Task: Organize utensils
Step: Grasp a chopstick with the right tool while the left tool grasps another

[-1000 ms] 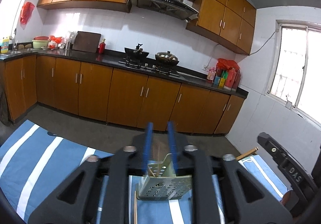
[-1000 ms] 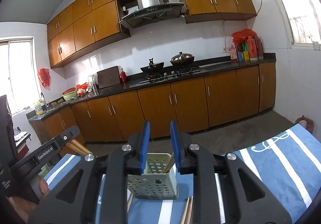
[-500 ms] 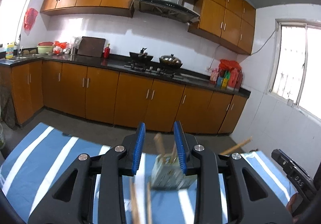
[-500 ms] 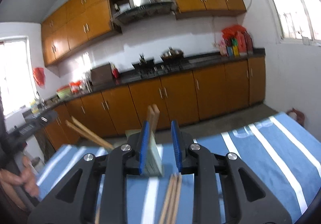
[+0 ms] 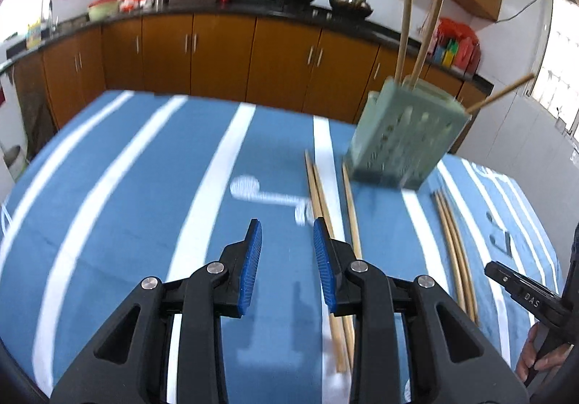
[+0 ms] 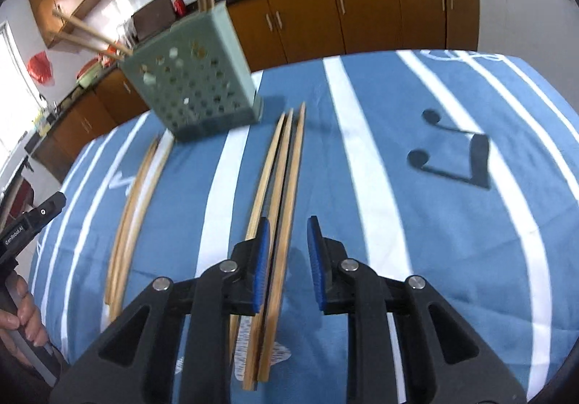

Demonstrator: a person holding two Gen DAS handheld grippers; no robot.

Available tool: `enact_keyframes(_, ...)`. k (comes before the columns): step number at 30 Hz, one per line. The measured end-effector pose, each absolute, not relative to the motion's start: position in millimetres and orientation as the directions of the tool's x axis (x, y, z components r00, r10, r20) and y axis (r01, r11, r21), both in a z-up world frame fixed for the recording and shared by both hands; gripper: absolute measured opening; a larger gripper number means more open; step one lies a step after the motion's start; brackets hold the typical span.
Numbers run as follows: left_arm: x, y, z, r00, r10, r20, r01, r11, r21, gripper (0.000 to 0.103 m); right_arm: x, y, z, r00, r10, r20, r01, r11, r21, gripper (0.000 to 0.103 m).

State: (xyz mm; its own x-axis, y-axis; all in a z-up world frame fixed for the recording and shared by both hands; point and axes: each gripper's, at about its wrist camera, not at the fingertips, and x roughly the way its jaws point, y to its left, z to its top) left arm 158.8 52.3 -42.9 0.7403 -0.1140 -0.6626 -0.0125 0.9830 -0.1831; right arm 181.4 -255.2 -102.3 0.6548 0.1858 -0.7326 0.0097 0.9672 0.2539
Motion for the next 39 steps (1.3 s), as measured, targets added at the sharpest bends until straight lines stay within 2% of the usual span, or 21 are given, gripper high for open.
enact_keyframes(15,162,40,-66,0.694,-0.135,-0.707,0.007,0.983,-0.181,0.03,189,-242,-117,0.614,0.147,-0.776,-0.004,0.983,0.183,0.017)
enact_keyframes(19,164,36,-71,0.683,-0.138,-0.717,0.013,0.984,-0.177,0.03,190,-239,-118,0.62,0.108,-0.777,0.001,0.99,0.138,0.008)
enact_keyframes(26,167,28,-78,0.66,-0.156,-0.735,0.038,0.984,-0.174,0.027,196,-262,-118,0.625,0.05,-0.779,0.102,0.984,0.145,0.008)
enact_keyframes(34,173,14,-91,0.619,-0.156,-0.77,0.078,0.988,-0.137,0.02,196,-266,-118,0.628,0.05,-0.777,0.1,0.985,0.144,0.008)
enact_keyframes(39,175,9,-96,0.609,-0.141,-0.78,0.089,0.99,-0.11,0.018,196,-265,-119,0.628,0.05,-0.777,0.1,0.985,0.144,0.008)
